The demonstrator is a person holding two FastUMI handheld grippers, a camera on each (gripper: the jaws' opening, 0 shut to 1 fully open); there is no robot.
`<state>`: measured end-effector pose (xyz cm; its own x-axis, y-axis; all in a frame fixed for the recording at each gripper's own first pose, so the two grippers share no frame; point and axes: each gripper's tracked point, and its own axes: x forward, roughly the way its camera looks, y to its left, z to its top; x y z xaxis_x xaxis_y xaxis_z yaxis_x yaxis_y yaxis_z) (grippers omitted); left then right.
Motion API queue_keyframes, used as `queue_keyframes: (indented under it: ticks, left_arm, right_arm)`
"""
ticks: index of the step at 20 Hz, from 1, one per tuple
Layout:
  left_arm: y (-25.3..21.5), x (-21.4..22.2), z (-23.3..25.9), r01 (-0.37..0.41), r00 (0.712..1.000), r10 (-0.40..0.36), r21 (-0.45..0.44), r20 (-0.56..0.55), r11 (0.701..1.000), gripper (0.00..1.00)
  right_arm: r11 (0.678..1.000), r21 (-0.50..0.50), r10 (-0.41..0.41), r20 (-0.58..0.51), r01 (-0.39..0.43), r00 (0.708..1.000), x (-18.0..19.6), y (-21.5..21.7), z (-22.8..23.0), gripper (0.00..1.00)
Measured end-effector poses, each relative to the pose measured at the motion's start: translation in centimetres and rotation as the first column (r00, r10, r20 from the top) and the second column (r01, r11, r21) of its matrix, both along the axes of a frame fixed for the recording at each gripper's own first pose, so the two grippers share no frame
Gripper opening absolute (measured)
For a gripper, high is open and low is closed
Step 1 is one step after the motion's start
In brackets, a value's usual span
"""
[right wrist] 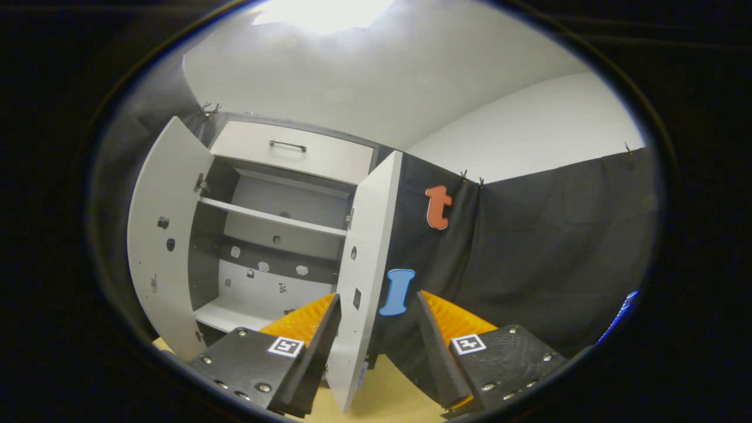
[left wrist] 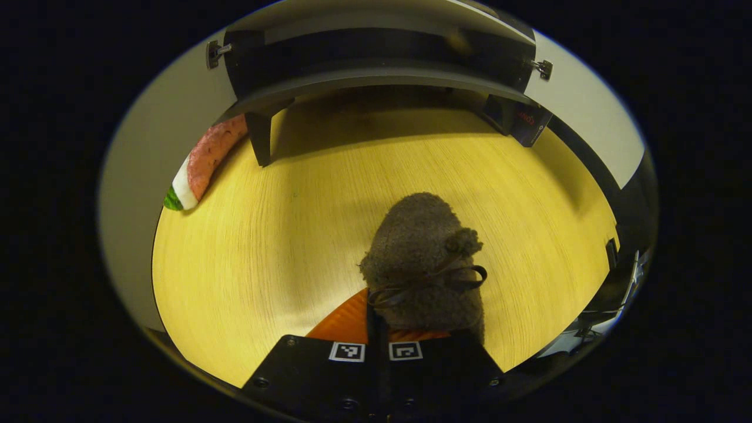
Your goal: Grab one shoe with the right hand and put it into the shoe cabinet, grab the other shoe with the left hand and put it into the shoe cabinet; then close the right door with the right hand and the left door with the left hand.
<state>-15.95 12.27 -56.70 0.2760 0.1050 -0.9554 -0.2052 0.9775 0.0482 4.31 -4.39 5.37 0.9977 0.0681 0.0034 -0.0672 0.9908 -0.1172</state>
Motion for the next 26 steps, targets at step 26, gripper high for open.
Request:
queue_keyframes:
  ticks: [26]
  left_arm:
    - [2.9, 28.9, 30.8, -0.079, 0.8, 0.031, 0.054, 0.6, 0.995, 0.01]
  right_arm:
    - [0.999, 0.035, -0.005, 0.027, 0.004, 1.0, 0.7, -3.6, -1.8, 0.77]
